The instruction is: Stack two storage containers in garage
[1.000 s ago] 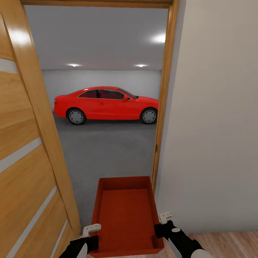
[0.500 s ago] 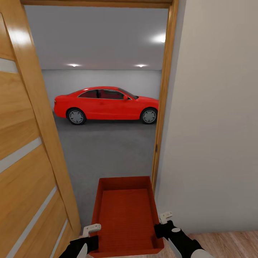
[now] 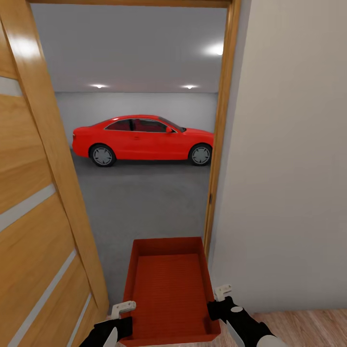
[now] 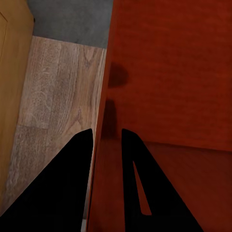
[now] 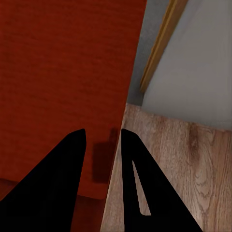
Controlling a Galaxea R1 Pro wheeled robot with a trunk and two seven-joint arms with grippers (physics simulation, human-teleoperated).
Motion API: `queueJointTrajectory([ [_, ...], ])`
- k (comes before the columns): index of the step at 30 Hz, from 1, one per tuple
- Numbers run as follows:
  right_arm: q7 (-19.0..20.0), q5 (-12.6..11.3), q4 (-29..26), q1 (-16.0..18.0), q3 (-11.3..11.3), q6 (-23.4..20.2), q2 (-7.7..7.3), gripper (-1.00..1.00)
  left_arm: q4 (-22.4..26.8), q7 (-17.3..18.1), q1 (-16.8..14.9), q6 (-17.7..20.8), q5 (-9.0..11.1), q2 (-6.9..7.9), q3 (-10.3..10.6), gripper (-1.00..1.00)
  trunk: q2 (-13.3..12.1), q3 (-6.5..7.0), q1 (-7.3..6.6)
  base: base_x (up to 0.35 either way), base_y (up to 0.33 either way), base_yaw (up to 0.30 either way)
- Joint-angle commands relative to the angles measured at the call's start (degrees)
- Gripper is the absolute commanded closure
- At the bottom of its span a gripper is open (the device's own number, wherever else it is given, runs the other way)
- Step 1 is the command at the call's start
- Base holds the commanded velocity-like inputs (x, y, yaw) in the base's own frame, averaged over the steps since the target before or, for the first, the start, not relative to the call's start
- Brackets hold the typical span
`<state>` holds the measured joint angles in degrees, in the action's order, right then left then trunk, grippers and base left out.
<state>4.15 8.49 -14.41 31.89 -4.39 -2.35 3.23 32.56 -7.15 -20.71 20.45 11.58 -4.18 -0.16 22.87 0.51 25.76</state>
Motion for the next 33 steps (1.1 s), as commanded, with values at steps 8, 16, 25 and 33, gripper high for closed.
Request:
queueJointTrajectory([
  [8,2.0,0.0,-0.3,0.0,-0.1,0.4,2.04,1.0,0.0,-0.7,0.0,0.5,-0.9,-0.04,-0.2,1.0,0.0,-0.04,0.02,0.0,0.0,0.0],
  [16,2.0,0.0,-0.3,0.0,-0.1,0.4,2.04,1.0,0.0,-0.7,0.1,0.5,-0.8,-0.04,-0.2,1.0,0.0,-0.04,0.02,0.0,0.0,0.0],
  [25,2.0,0.0,-0.3,0.0,-0.2,0.4,2.04,1.0,0.0,-0.7,0.0,0.5,-0.8,-0.04,-0.2,1.0,0.0,-0.04,0.02,0.0,0.0,0.0],
  [33,2.0,0.0,-0.3,0.0,-0.1,0.4,2.04,1.0,0.0,-0.7,0.1,0.5,-0.8,-0.04,-0.2,1.0,0.0,-0.04,0.02,0.029,0.0,0.0],
])
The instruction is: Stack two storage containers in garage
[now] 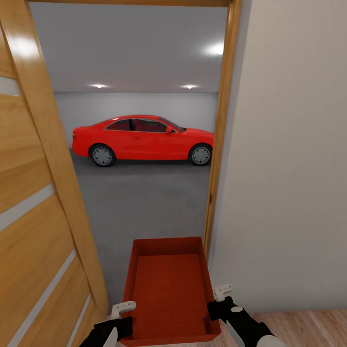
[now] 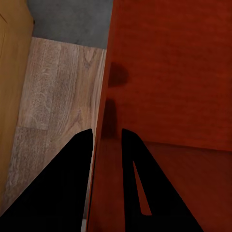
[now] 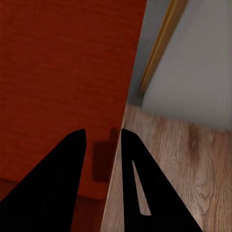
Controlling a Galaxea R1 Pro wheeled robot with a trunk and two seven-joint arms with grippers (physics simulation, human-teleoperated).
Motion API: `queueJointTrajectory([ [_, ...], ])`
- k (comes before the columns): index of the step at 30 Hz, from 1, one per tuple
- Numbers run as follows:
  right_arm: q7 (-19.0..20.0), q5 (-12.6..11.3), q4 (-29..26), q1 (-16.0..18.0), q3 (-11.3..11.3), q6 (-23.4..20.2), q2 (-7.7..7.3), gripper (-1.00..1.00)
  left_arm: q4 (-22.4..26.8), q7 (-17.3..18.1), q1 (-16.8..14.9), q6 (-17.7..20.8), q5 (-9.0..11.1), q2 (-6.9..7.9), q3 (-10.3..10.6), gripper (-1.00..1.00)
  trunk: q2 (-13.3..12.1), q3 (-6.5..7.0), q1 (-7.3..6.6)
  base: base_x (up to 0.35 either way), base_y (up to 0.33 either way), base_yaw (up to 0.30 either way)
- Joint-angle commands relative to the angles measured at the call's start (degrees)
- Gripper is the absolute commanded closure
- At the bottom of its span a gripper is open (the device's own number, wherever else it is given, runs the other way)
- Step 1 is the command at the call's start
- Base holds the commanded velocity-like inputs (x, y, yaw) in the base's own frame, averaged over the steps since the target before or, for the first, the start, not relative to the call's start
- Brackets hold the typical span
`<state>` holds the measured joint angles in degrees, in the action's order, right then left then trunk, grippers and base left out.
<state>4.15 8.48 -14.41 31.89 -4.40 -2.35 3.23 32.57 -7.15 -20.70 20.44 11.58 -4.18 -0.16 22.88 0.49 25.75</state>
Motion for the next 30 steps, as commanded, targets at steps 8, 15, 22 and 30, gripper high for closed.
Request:
queueJointTrajectory([
  [8,2.0,0.0,-0.3,0.0,-0.1,0.4,2.05,1.0,0.0,-0.7,0.0,0.5,-0.9,-0.04,-0.2,1.0,0.0,-0.02,0.04,0.285,0.0,0.0],
  [15,2.0,0.0,-0.3,0.0,-0.1,0.4,2.05,1.0,0.0,-0.7,0.0,0.5,-0.8,-0.04,-0.2,1.0,0.0,-0.02,0.04,0.251,0.0,0.0],
  [22,2.0,0.0,-0.3,0.0,-0.2,0.4,2.05,1.0,0.0,-0.7,0.0,0.5,-0.9,-0.04,-0.2,1.0,0.0,-0.02,0.04,0.024,0.0,0.056],
  [30,2.0,0.0,-0.3,0.0,-0.2,0.4,2.05,1.0,0.0,-0.7,0.0,0.5,-0.9,-0.04,-0.2,1.0,0.0,-0.02,0.04,0.001,0.0,0.078],
])
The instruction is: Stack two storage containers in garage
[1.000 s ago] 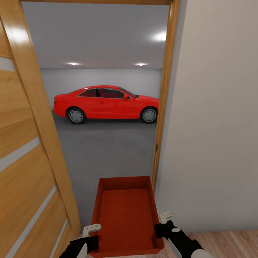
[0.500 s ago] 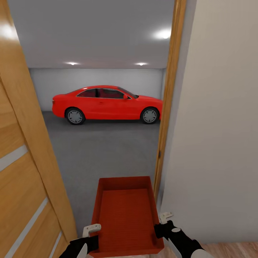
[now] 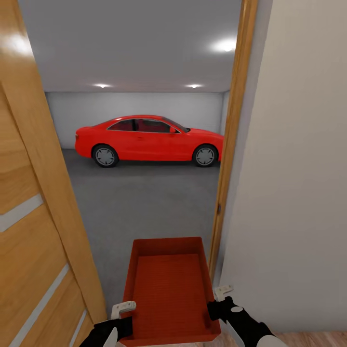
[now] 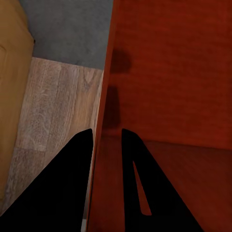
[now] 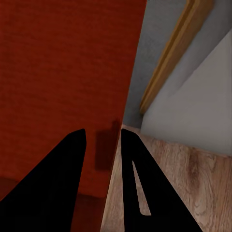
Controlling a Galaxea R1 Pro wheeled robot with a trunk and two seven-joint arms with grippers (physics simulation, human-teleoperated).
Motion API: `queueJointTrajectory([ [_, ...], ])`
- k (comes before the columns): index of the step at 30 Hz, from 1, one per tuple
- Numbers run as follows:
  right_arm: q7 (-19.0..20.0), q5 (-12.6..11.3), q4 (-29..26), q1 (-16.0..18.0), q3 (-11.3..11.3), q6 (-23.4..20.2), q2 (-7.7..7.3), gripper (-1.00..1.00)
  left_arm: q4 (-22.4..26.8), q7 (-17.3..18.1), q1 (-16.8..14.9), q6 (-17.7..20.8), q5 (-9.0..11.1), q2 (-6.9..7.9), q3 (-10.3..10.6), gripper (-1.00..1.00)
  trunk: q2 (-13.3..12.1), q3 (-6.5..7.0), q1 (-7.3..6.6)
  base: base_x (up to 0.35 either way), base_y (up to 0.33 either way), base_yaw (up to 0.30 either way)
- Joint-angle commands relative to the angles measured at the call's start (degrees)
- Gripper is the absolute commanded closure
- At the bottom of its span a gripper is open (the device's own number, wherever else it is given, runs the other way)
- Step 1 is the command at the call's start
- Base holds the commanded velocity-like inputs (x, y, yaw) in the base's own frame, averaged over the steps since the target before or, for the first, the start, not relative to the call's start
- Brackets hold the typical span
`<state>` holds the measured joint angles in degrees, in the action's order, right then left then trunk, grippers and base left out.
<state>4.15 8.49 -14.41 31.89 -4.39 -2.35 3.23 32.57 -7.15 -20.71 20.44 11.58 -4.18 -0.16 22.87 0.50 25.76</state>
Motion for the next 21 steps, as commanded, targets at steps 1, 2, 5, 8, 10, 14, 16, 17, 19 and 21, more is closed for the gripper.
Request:
queueJointTrajectory([
  [1,2.0,0.0,-0.3,0.0,-0.1,0.4,2.04,1.0,0.0,-0.7,0.0,0.5,-0.9,-0.04,-0.2,1.0,0.0,-0.02,0.02,0.0,0.0,0.005],
  [2,2.0,0.0,-0.3,0.0,-0.2,0.4,2.04,1.0,0.0,-0.7,0.0,0.5,-0.9,-0.04,-0.2,1.0,0.0,-0.02,0.02,0.0,0.0,0.008],
  [5,2.0,-0.1,-0.3,0.0,-0.2,0.4,2.04,1.0,0.0,-0.7,0.0,0.5,-0.8,-0.04,-0.2,1.0,0.0,-0.02,0.02,0.0,0.0,0.111],
  [8,2.0,-0.1,-0.3,0.0,-0.2,0.4,2.04,1.0,0.0,-0.7,0.1,0.5,-0.8,-0.04,-0.2,1.0,0.0,-0.02,0.02,0.0,0.0,0.192],
  [10,2.0,-0.1,-0.3,0.0,-0.2,0.4,2.04,1.0,0.0,-0.7,0.0,0.5,-0.8,-0.04,-0.2,1.0,0.0,-0.02,0.02,0.0,0.0,0.079],
  [14,2.0,0.0,-0.3,0.0,-0.2,0.4,2.04,1.0,0.0,-0.7,0.0,0.5,-0.8,-0.04,-0.2,1.0,0.0,-0.02,0.02,0.0,0.0,0.024],
  [16,2.0,0.0,-0.3,0.0,-0.2,0.4,2.04,1.0,0.0,-0.7,0.0,0.5,-0.8,-0.04,-0.2,1.0,0.0,-0.02,0.02,0.0,0.0,0.007],
  [17,2.0,0.0,-0.3,0.0,-0.2,0.4,2.04,1.0,0.0,-0.7,0.0,0.5,-0.8,-0.04,-0.2,1.0,0.0,-0.02,0.02,0.0,0.0,0.01],
  [19,2.0,0.0,-0.3,0.0,-0.2,0.4,2.04,1.0,0.0,-0.7,0.0,0.5,-0.9,-0.04,-0.2,1.0,0.0,-0.02,0.02,0.0,0.0,0.091],
  [21,2.0,0.0,-0.3,0.0,-0.2,0.4,2.04,1.0,0.0,-0.7,0.1,0.5,-0.8,-0.04,-0.2,1.0,0.0,-0.02,0.02,0.0,0.0,0.178],
])
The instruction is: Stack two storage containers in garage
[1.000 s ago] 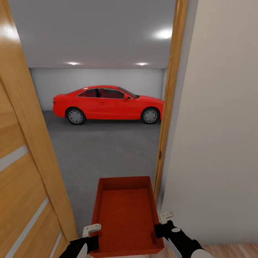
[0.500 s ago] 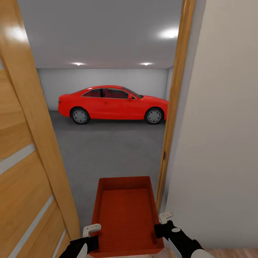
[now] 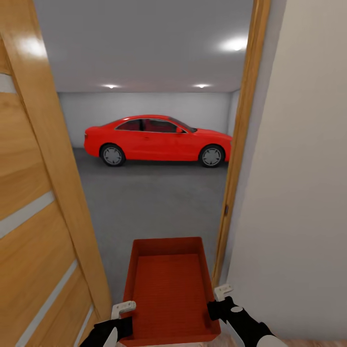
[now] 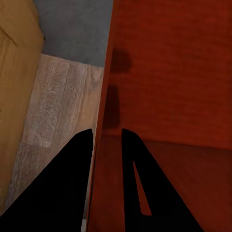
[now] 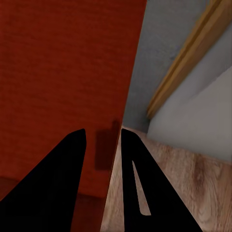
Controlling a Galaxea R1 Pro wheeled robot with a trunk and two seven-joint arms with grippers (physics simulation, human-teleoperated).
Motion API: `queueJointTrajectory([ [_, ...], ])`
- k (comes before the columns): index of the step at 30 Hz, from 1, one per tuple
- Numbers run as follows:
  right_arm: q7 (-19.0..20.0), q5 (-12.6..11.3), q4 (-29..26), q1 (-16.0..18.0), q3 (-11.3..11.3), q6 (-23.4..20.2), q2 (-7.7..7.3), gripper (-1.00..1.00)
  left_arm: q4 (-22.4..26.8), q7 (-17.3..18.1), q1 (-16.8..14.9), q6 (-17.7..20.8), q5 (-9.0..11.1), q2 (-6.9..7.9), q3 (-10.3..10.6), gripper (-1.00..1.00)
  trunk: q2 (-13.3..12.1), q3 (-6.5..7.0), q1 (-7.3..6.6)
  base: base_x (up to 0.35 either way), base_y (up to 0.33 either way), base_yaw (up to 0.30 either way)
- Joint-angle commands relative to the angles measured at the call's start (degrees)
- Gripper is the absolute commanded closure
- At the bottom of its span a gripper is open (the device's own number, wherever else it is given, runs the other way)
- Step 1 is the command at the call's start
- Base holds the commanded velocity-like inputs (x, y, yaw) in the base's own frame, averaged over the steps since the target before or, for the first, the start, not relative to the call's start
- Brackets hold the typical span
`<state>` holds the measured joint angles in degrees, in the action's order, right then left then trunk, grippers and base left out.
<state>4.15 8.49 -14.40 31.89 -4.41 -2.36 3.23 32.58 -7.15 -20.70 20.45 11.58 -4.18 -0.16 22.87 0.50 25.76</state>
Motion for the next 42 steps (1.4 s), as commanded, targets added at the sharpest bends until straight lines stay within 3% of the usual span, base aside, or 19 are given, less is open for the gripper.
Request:
queueJointTrajectory([
  [1,2.0,0.0,-0.3,0.0,-0.2,0.4,2.04,1.0,-0.1,-0.7,0.0,0.5,-0.8,-0.04,-0.2,1.0,0.0,-0.02,0.02,0.0,0.0,0.242],
  [13,2.0,0.0,-0.3,0.0,-0.2,0.4,2.04,1.0,-0.1,-0.7,0.0,0.5,-0.8,-0.04,-0.2,1.0,0.0,-0.02,0.02,0.01,0.0,0.107],
  [31,2.0,0.0,-0.3,0.0,-0.1,0.4,2.04,1.0,-0.1,-0.7,0.0,0.5,-0.9,-0.04,-0.2,1.0,0.0,-0.02,0.02,0.295,0.0,0.0],
  [42,2.0,0.0,-0.3,0.0,-0.1,0.5,2.04,1.0,-0.1,-0.7,0.0,0.5,-0.9,-0.04,-0.2,1.0,0.0,-0.02,0.02,0.031,0.0,0.0],
])
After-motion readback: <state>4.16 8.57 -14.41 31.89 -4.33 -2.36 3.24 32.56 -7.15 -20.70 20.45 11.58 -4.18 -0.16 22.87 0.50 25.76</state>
